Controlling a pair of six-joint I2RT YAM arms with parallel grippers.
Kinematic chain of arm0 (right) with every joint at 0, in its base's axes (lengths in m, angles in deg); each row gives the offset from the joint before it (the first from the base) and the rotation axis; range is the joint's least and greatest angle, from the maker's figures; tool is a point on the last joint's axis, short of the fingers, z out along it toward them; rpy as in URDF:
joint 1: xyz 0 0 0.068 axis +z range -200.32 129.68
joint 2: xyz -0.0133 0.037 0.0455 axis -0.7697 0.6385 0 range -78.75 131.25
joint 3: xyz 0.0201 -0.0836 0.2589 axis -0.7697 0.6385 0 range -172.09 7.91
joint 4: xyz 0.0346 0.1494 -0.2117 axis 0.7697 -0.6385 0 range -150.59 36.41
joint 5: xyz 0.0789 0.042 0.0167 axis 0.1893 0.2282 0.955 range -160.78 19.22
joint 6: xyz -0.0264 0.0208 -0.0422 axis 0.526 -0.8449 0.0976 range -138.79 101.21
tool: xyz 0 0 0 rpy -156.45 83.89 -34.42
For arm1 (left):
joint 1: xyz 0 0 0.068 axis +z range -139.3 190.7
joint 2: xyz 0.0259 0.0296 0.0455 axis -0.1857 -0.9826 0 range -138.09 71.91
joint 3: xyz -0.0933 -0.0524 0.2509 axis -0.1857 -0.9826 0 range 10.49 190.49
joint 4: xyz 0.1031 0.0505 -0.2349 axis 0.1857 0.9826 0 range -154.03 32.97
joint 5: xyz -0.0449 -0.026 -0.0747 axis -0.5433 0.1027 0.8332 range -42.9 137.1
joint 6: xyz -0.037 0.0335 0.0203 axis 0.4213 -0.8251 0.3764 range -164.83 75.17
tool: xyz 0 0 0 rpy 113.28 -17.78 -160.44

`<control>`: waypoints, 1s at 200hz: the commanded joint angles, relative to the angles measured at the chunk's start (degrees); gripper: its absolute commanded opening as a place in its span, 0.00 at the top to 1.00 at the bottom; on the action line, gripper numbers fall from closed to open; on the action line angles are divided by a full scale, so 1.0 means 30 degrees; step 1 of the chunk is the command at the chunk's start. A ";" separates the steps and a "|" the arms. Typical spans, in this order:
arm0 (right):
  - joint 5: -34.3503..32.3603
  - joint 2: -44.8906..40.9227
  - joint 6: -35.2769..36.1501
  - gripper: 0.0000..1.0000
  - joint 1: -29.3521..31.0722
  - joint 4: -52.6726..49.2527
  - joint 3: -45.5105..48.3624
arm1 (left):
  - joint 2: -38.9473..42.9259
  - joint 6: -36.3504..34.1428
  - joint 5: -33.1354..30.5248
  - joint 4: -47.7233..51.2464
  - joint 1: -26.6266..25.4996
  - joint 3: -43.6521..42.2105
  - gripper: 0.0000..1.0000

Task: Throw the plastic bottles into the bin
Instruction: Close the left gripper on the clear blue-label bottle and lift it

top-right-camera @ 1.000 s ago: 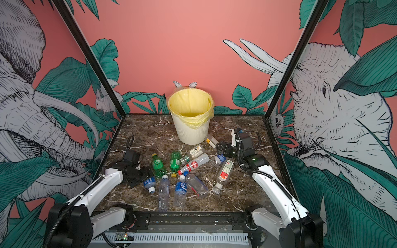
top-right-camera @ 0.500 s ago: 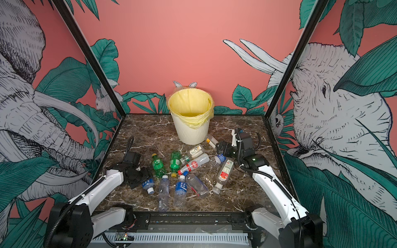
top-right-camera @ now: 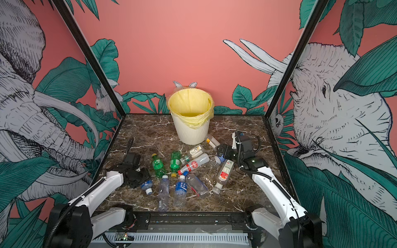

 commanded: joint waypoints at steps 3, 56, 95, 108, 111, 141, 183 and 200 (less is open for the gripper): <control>-0.0274 -0.0429 -0.0451 0.01 -0.0300 0.0496 0.0258 | 0.1073 0.0183 -0.0375 0.0645 -0.0065 -0.0120 0.42; -0.0493 -0.0402 -0.0716 0.01 -0.0694 0.0213 0.0543 | 0.2983 0.0008 0.0819 -0.0171 -0.0072 0.0121 0.43; -0.0654 -0.0373 -0.0745 0.01 -0.1020 -0.0365 0.0530 | 0.3371 0.0069 0.1374 -0.0443 -0.0071 0.0902 0.43; -0.0801 -0.0398 -0.0802 0.01 -0.1158 -0.0603 0.0472 | 0.3229 0.0042 0.1723 -0.0548 -0.0072 0.1203 0.43; -0.0804 -0.0408 -0.0844 0.01 -0.1219 -0.0622 0.0475 | 0.3177 0.0000 0.1774 -0.0574 -0.0058 0.1291 0.44; -0.0688 -0.0374 -0.1177 0.01 -0.1413 -0.0581 0.0572 | 0.2950 -0.0088 0.2237 -0.0838 -0.0070 0.1947 0.44; -0.1243 0.0091 -0.1648 0.01 -0.1670 -0.1362 0.0453 | 0.2943 -0.0247 0.2483 -0.0962 -0.0058 0.2852 0.44; -0.1019 0.0264 -0.1799 0.01 -0.1759 -0.1379 0.0455 | 0.2887 -0.0167 0.3060 -0.1388 -0.0069 0.3045 0.44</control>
